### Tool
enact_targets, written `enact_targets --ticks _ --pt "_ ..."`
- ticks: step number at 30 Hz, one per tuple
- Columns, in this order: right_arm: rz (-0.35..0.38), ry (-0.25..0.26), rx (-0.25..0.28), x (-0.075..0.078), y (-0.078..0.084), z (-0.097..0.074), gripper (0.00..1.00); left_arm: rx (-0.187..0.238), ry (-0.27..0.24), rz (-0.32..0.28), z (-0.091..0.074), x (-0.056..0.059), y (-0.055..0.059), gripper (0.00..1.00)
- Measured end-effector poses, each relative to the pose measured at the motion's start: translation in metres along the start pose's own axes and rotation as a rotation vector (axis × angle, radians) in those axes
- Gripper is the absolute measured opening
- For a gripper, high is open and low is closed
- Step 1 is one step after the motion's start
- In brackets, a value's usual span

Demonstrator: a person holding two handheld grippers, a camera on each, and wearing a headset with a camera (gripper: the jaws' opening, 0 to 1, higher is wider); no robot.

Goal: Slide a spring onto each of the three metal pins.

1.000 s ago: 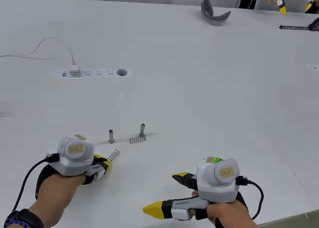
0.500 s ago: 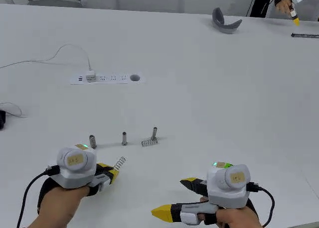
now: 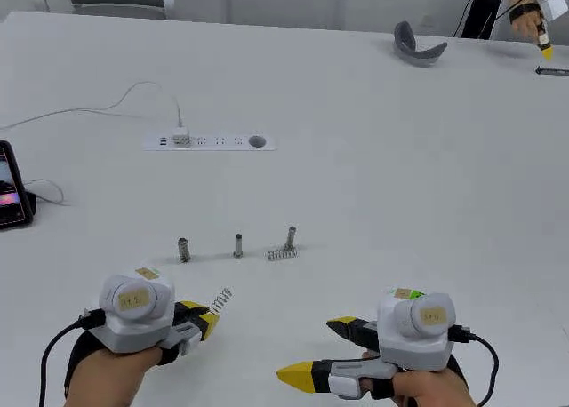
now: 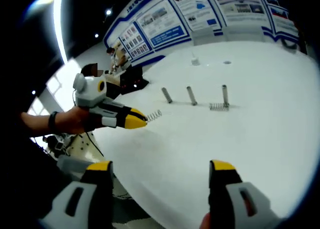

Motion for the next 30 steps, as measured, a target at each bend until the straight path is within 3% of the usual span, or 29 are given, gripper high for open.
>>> enact_targets --ticks 16,20,30 --pt "-0.001 -0.035 0.012 -0.011 -0.009 0.012 0.76 0.017 -0.012 0.016 -0.03 -0.002 0.005 0.1" --pt "-0.002 -0.046 0.018 -0.014 -0.012 0.014 0.75 0.024 -0.006 -0.01 -0.033 -0.002 0.007 0.1" --pt "0.003 -0.089 0.02 -0.022 -0.015 0.023 0.7 0.019 0.012 0.01 -0.038 0.012 0.013 0.1"
Point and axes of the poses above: the centre of the closed fingertips' face, and the gripper's own axes: z roughly forward along the fingers, x roughly to its right, y roughly out of its underside, the point moved 5 cm from there along -z, roughly backward along the fingers, and after that the axes turned 2 degrees about -x, right-handed, at the moved point
